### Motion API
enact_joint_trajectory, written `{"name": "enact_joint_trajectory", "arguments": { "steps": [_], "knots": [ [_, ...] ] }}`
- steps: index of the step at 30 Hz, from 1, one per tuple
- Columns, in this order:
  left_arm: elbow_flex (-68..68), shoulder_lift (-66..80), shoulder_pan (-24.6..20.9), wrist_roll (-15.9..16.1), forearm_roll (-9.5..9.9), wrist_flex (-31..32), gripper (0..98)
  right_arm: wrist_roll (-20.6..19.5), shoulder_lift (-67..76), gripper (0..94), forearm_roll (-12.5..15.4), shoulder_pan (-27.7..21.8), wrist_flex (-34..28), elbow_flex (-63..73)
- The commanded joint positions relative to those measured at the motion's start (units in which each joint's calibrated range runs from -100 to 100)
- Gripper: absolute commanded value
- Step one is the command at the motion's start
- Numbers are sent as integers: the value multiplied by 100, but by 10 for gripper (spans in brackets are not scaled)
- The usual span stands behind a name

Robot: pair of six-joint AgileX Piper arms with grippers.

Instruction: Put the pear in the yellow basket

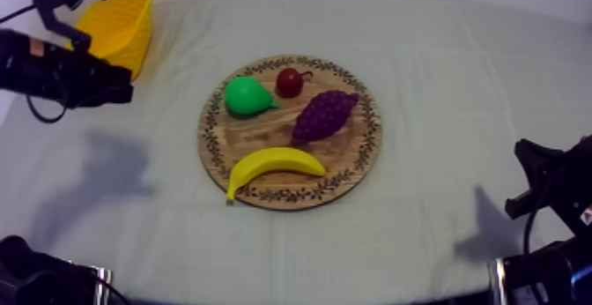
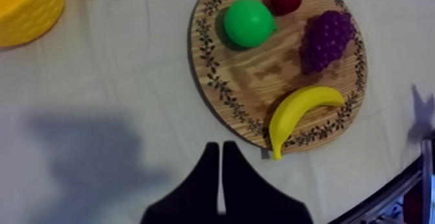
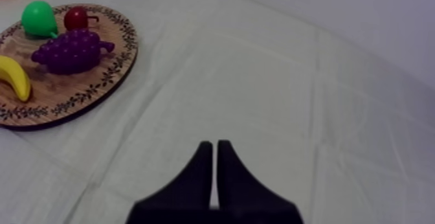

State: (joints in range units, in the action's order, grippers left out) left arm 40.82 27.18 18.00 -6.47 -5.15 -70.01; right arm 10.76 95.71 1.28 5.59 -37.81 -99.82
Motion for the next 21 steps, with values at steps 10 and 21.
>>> {"name": "enact_joint_trajectory", "arguments": {
  "steps": [10,21],
  "knots": [
    [-2829,-2623,184,-178,213,-1105,0,-4,4,4,1,0,-2,5],
    [-5029,-4614,192,-4,253,-2065,0,-4,4,4,1,0,-2,5]
  ]
}}
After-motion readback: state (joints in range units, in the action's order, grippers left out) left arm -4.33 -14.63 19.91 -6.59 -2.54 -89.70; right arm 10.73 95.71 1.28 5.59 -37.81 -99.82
